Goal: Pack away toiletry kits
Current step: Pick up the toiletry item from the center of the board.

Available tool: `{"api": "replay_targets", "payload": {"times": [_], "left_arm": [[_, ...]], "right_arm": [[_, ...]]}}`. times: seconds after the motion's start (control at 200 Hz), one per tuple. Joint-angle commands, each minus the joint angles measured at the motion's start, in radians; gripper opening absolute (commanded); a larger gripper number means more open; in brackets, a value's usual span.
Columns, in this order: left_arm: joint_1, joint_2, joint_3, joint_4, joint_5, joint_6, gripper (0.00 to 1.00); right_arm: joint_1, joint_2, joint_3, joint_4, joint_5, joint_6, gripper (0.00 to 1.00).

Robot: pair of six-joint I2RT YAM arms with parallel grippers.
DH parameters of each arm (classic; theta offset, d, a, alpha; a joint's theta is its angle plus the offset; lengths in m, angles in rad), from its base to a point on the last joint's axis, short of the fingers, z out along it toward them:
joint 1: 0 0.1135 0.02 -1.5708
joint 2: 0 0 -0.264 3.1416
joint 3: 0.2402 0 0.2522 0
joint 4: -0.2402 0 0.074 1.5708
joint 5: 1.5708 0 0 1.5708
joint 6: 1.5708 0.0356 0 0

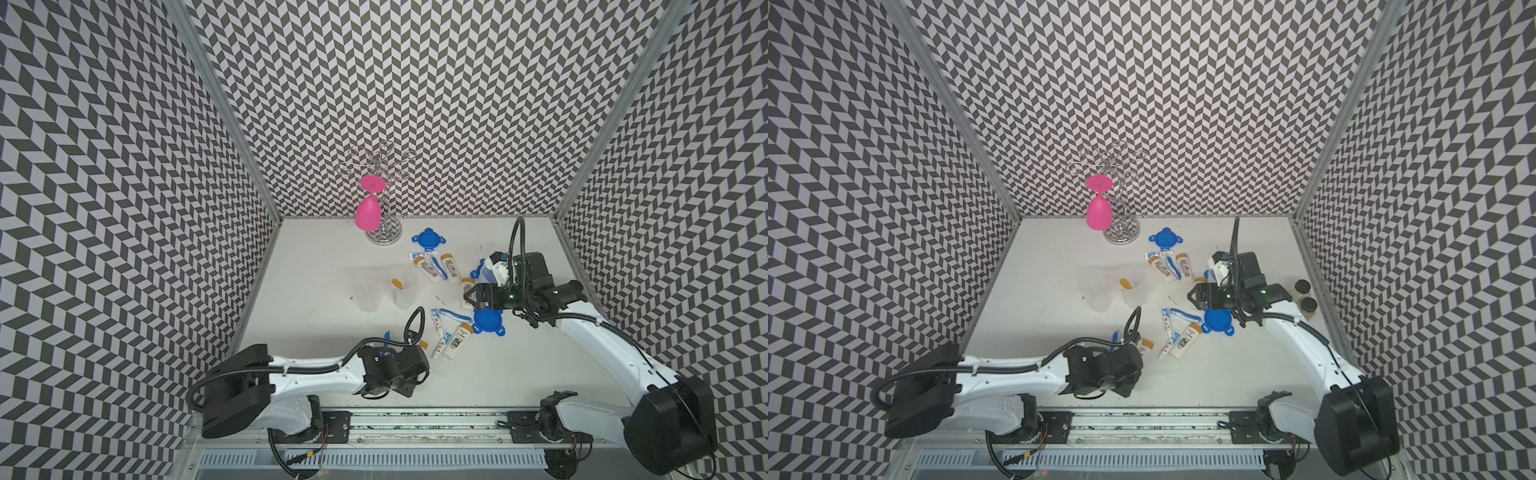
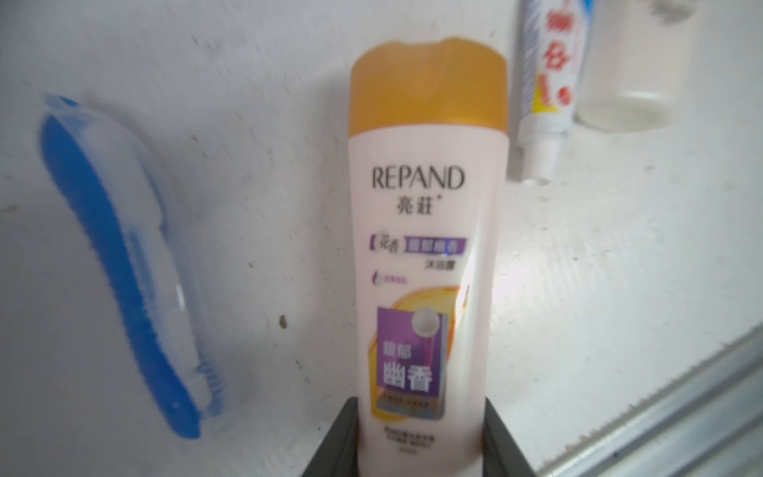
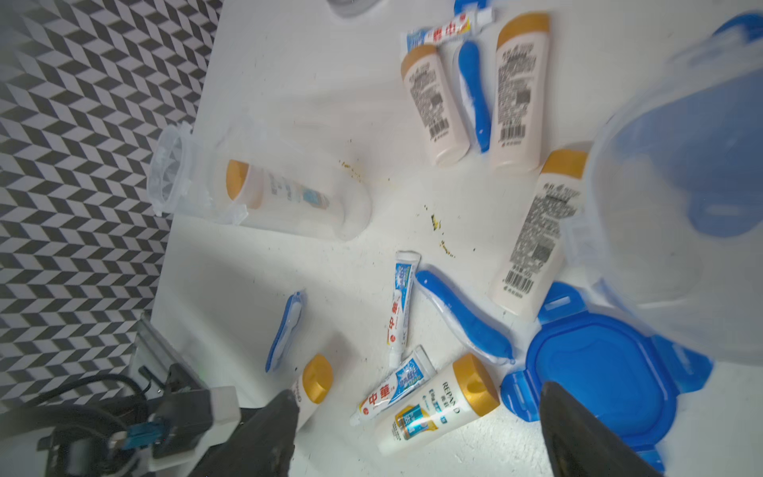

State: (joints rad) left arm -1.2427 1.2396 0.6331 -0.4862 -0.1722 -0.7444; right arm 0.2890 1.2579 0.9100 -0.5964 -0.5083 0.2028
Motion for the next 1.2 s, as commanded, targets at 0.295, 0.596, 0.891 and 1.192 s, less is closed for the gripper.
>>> {"api": "replay_targets", "payload": {"times": [0.295,0.596,0.891,1.192], "left_arm": [[0.007,-0.295,0.000,0.083,-0.105,0.144,0.00],[0.008,-0.267,0.016,0.118,-0.124,0.167,0.00],[0.004,-0.315,-0.018,0.153,-0.120,0.175,0.00],[0.006,-0.311,-0.025,0.158,-0.152,0.181,0.02]], "right_arm": [[0.240,0.154,0.065,0.077,-0.535,-0.009,0.90],[0.320,0.223,0.092,0.168,-0.579,0.028,0.88],[0.334,0.260,0.121,0.206,-0.518,0.059,0.46],[0.337,0.280,0.167,0.263,-0.526,0.100,0.05]]}}
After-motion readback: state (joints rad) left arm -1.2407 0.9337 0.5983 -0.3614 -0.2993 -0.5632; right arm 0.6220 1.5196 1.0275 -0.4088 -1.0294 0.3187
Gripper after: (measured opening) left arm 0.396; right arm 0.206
